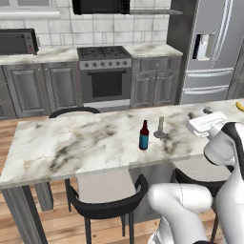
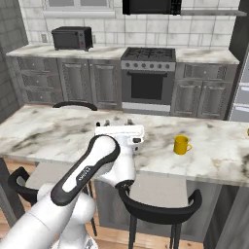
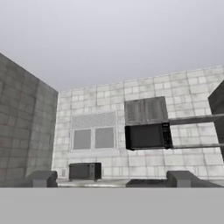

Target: Open the cabinet directly in front. Then move the beer and the mug to the dining counter with the candle on it.

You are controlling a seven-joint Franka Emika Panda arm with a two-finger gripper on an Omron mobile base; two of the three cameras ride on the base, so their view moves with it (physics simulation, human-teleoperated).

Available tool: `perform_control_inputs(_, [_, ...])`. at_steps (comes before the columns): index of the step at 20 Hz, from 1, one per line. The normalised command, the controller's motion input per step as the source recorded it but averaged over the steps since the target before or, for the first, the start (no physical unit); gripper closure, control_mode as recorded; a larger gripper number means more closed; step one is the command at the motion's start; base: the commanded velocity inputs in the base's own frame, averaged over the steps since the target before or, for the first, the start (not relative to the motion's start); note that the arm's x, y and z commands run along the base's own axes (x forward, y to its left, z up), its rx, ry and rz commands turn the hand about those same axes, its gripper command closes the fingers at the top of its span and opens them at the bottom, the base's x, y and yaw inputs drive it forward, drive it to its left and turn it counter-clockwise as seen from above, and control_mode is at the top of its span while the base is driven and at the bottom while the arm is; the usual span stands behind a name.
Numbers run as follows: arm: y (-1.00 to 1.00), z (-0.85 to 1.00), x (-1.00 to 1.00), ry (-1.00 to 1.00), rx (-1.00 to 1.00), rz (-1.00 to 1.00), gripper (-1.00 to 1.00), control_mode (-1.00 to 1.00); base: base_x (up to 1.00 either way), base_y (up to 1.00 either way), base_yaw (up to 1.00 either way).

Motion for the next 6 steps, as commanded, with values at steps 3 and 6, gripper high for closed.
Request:
perform_control_inputs(3, [0.03, 0.01, -0.36, -0.16, -0.01, 0.0, -1.0, -1.0, 0.0, 0.0, 0.0])
perform_control_inputs(6, [0.69, 0.0, -1.0, -0.4, -0.34, 0.0, -1.0, -1.0, 0.0, 0.0, 0.0])
